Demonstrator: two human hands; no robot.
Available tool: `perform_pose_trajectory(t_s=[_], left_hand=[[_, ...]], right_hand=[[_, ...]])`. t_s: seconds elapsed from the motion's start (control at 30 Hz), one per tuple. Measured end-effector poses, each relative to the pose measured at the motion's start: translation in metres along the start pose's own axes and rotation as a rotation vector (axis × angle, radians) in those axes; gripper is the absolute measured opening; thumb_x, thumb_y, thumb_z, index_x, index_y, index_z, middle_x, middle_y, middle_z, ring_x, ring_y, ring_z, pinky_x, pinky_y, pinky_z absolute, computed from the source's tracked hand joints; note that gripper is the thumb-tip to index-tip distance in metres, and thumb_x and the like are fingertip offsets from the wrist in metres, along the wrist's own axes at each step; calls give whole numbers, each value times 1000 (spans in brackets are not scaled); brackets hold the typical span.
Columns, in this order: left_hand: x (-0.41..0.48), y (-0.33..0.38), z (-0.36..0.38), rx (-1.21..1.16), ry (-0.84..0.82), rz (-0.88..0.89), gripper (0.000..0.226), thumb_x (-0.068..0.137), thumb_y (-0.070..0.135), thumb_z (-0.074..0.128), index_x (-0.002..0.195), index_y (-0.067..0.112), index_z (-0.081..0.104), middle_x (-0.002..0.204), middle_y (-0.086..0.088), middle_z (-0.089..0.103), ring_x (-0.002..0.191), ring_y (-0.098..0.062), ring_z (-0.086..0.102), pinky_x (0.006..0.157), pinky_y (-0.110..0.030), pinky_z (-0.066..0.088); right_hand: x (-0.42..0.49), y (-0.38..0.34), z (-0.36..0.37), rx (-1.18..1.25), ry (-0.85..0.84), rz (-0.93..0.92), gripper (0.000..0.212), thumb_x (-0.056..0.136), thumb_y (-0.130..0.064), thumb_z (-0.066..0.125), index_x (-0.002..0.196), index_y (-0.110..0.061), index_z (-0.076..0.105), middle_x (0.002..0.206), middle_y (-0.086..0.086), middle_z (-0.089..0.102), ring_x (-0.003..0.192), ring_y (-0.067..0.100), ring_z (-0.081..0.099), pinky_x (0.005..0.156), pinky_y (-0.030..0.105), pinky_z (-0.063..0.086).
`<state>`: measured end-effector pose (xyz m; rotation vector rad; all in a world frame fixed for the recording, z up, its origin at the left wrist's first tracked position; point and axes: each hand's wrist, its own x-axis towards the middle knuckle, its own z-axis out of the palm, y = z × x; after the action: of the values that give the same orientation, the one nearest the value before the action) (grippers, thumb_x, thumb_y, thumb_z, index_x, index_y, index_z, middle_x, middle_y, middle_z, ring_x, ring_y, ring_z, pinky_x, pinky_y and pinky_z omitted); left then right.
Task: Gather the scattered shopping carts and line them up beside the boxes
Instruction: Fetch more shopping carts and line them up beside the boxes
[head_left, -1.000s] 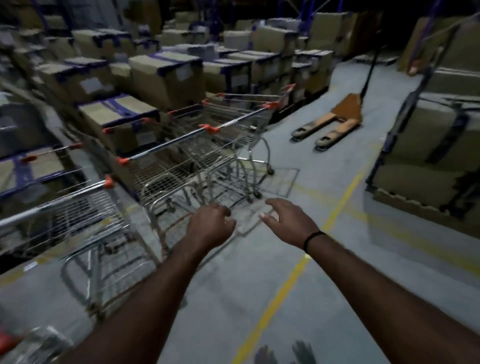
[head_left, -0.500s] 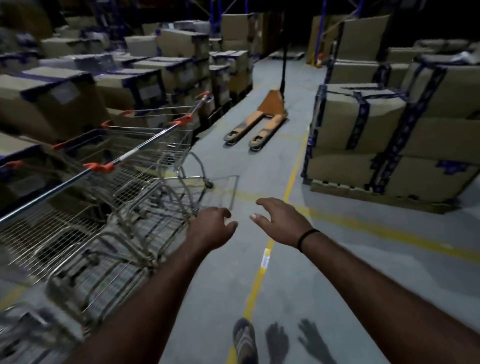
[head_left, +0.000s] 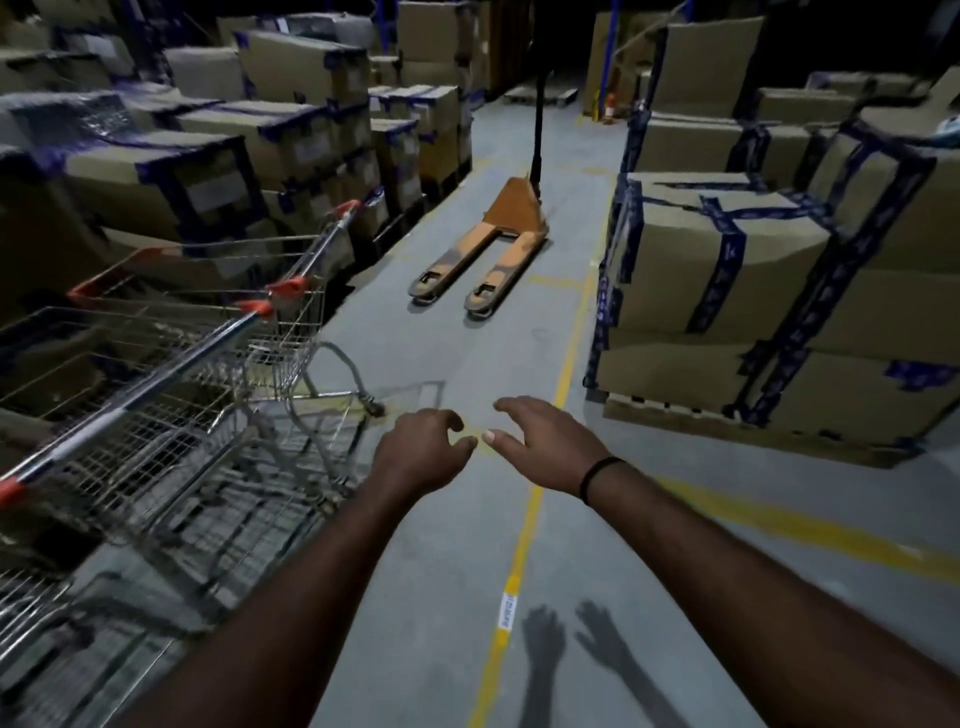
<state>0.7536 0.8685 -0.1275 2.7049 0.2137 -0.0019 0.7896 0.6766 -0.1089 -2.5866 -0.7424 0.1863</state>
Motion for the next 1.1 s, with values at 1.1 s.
perform_pose_trajectory(t_s=[1.1], left_hand=[[510,-178,-104,-274,567,-555,73,92,73,33,127,17,64,124,-9,67,113,-28,62,96,-48,51]], right_hand=[[646,27,-35,376,-355,-262,53,102,-59,35,137,-24,56,138,2,59,126,22,53,101,33,40]])
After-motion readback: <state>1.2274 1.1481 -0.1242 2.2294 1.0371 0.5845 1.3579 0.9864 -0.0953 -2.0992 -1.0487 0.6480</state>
